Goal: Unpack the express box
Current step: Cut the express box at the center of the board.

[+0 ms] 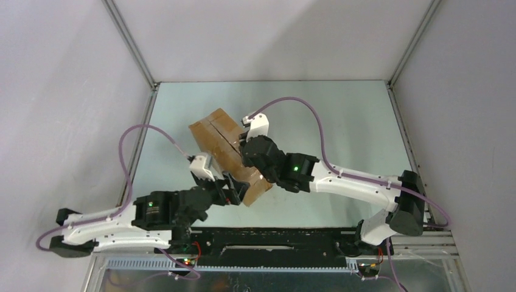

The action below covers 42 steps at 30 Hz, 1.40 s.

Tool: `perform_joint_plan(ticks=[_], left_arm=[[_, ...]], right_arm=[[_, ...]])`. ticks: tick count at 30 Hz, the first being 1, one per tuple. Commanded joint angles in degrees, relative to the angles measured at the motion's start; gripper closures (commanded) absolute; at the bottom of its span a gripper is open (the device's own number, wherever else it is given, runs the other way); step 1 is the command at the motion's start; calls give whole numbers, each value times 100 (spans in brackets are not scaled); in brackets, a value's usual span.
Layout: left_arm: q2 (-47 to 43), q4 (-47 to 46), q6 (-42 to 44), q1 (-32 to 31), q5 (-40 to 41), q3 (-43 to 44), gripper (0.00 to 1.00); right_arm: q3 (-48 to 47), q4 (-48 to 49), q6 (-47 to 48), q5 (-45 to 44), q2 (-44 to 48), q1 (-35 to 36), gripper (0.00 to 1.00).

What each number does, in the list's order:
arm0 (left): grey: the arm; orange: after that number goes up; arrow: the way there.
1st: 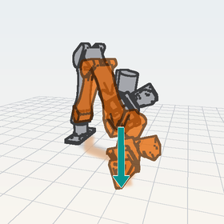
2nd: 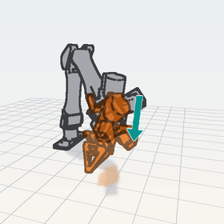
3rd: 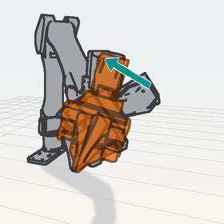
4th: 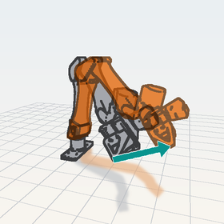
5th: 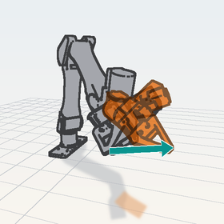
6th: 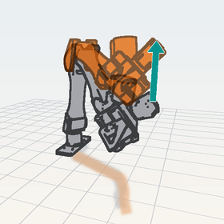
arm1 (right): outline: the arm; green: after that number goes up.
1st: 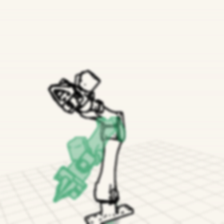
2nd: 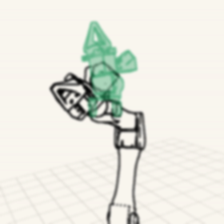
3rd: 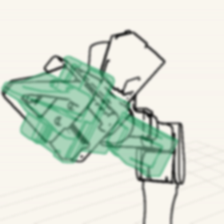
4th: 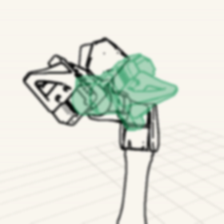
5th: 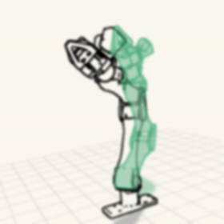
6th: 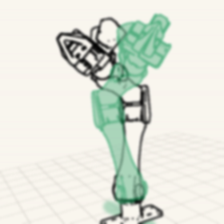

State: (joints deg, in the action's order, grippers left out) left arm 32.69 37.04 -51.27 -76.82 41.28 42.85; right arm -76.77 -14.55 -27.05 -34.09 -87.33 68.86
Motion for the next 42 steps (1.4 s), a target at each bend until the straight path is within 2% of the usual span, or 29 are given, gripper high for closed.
perform_joint_plan(ticks=[1,4,8,13,24,31,35,42], left_arm=[[565,530,-1262,-606,1363,-102,0],[741,981,-2115,-615,1756,-157,0],[952,899,-2585,-624,2135,-277,0],[849,-315,-1904,-843,2286,-637,0],[659,-1362,-1323,-1055,2058,-1069,0],[1562,598,-3503,-925,2966,-431,0],[1773,645,-3766,-621,2938,-428,0],[1409,729,-4107,-372,2803,-743,0]], right_arm=[[-441,-184,-117,-247,-244,28,100],[-600,-372,-224,-310,-312,68,100],[-639,-454,-333,-335,-348,127,100],[-629,-563,-415,-325,-394,159,100],[-636,-559,-507,-268,-472,161,100],[-637,-581,-607,-232,-511,183,100],[-637,-623,-658,-247,-516,228,100],[-637,-842,-670,-111,-453,231,100]])
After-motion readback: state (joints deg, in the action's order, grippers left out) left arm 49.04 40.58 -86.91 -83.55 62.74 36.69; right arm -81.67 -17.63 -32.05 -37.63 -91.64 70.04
